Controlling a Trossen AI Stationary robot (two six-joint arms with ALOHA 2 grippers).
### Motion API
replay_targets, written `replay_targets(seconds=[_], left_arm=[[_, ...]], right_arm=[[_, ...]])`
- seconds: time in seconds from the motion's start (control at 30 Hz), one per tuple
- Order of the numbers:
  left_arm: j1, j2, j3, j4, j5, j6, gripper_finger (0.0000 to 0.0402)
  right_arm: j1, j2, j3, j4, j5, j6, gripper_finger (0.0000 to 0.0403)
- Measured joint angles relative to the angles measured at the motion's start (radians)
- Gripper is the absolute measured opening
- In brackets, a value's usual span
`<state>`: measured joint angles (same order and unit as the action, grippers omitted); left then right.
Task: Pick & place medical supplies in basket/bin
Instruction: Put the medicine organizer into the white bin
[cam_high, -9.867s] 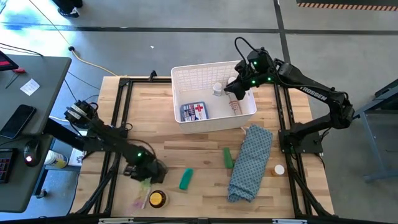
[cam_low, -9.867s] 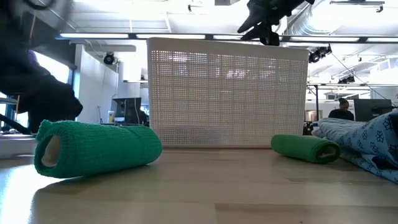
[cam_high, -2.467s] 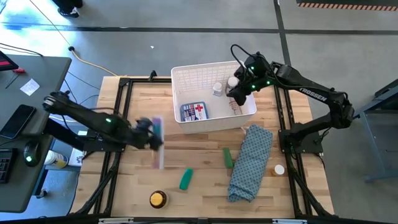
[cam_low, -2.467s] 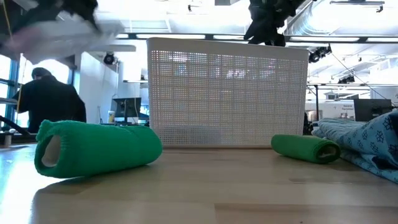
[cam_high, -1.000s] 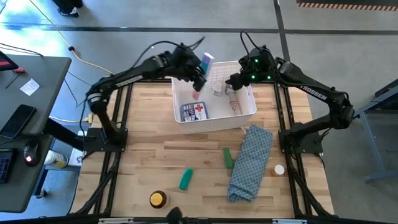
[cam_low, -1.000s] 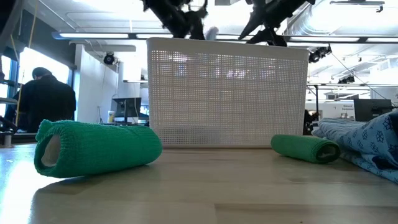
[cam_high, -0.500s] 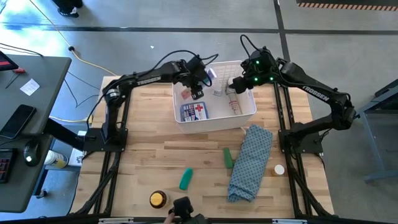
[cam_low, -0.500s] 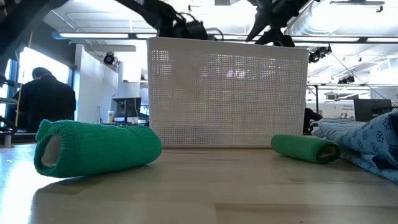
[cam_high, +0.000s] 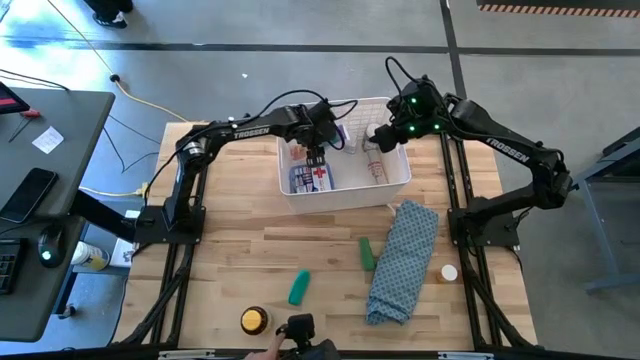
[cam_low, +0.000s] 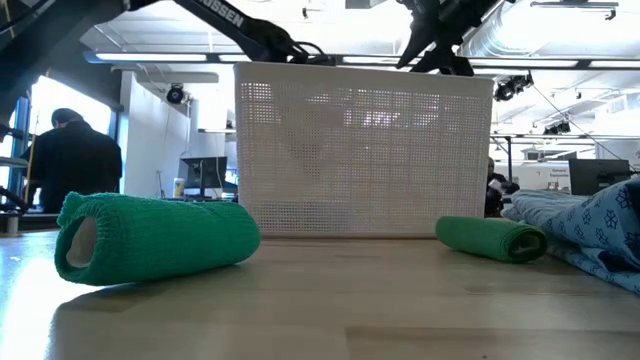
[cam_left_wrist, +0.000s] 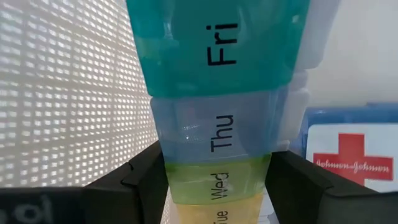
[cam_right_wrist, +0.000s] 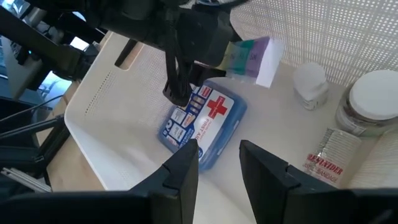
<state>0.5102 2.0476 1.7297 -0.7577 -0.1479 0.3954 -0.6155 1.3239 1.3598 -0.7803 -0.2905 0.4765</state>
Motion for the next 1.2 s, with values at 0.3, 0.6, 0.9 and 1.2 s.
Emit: replay_targets(seconds=[0.3, 0.6, 0.9, 1.2], left_arm=[[0.000, 0.000, -0.006, -0.003, -0.018, 0.004, 0.0292], [0.000, 0.000, -0.006, -0.020, -0.059, 0.001, 0.0363], [0.000, -0.007, 0.084, -0.143, -0.159, -0.055, 0.0346], [0.001, -0.010, 0.419, -0.239, -0.136, -0.148, 0.0305]], right_arm=[[0.000, 0.000, 0.000, -0.006, 0.000, -0.032, 0.0110], [0.000, 0.000, 0.000, -0.008, -0.011, -0.032, 0.0110], [0.000, 0.000, 0.000, -0.010, -0.002, -0.032, 0.0110], [0.000, 0.085, 0.000, -0.111, 0.097, -0.071, 0.0110]])
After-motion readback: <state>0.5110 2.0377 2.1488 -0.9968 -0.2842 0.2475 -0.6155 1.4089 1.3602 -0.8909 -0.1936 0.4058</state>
